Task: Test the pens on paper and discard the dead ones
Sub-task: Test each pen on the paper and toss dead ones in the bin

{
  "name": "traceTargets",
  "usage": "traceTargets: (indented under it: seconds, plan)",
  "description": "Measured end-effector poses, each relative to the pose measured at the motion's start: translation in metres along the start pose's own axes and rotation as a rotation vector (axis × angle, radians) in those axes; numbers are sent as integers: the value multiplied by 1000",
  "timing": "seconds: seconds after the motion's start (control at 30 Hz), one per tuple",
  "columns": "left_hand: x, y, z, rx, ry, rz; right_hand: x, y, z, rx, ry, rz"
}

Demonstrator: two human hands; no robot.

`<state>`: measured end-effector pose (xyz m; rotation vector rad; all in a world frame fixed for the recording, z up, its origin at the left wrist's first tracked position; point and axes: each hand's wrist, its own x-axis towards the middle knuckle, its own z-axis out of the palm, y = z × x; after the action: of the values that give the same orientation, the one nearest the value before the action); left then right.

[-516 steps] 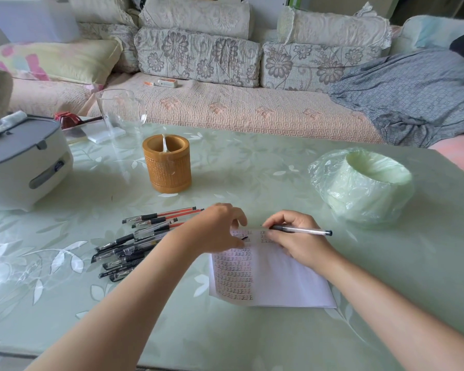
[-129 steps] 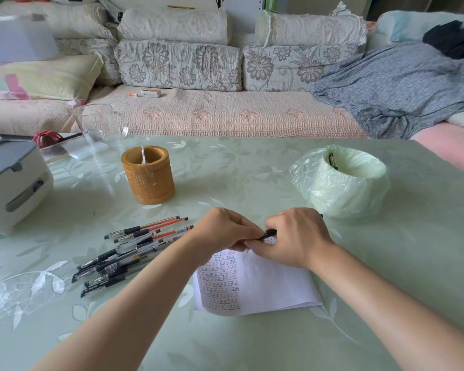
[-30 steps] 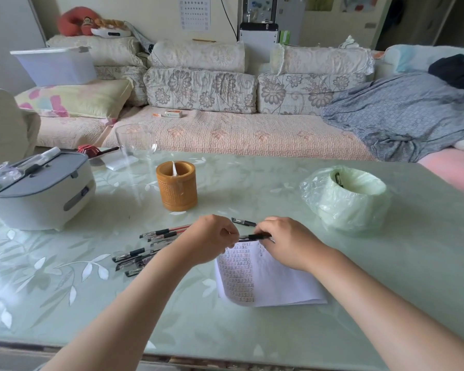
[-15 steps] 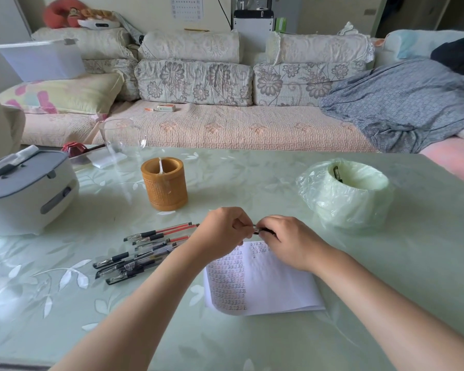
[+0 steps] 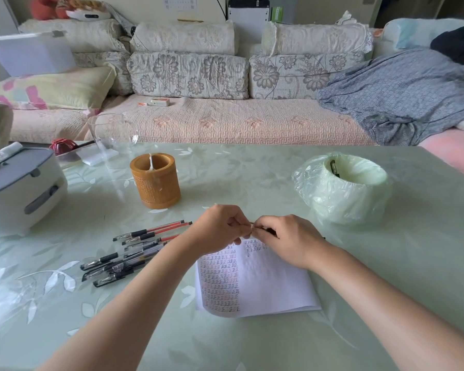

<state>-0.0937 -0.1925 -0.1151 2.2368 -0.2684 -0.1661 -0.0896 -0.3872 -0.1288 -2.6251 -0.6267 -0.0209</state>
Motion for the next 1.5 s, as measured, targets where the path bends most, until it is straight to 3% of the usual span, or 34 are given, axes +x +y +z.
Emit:
traceTargets:
  seconds: [0.27, 0.43, 0.5, 0.67, 0.93, 1.33, 1.5]
  plan:
    - [-4, -18, -2, 353, 22, 12, -5, 12, 2, 279, 22, 111]
    - [-6, -19, 1, 522, -32, 20, -1, 1, 2, 890, 20, 226]
    - [-5, -21, 0, 559, -34, 30, 1, -2, 1, 999, -3, 235]
    - [-6, -27, -1, 554, -60, 26, -3, 2, 14, 986, -63, 167]
    - [-1, -33, 8, 533, 42, 81, -4, 4, 23, 884, -74, 263]
    - [9, -32, 22, 487, 113, 28, -1, 9, 36, 700, -1, 65]
    - [10, -33, 25, 449, 125, 5, 1, 11, 40, 711, 1, 78]
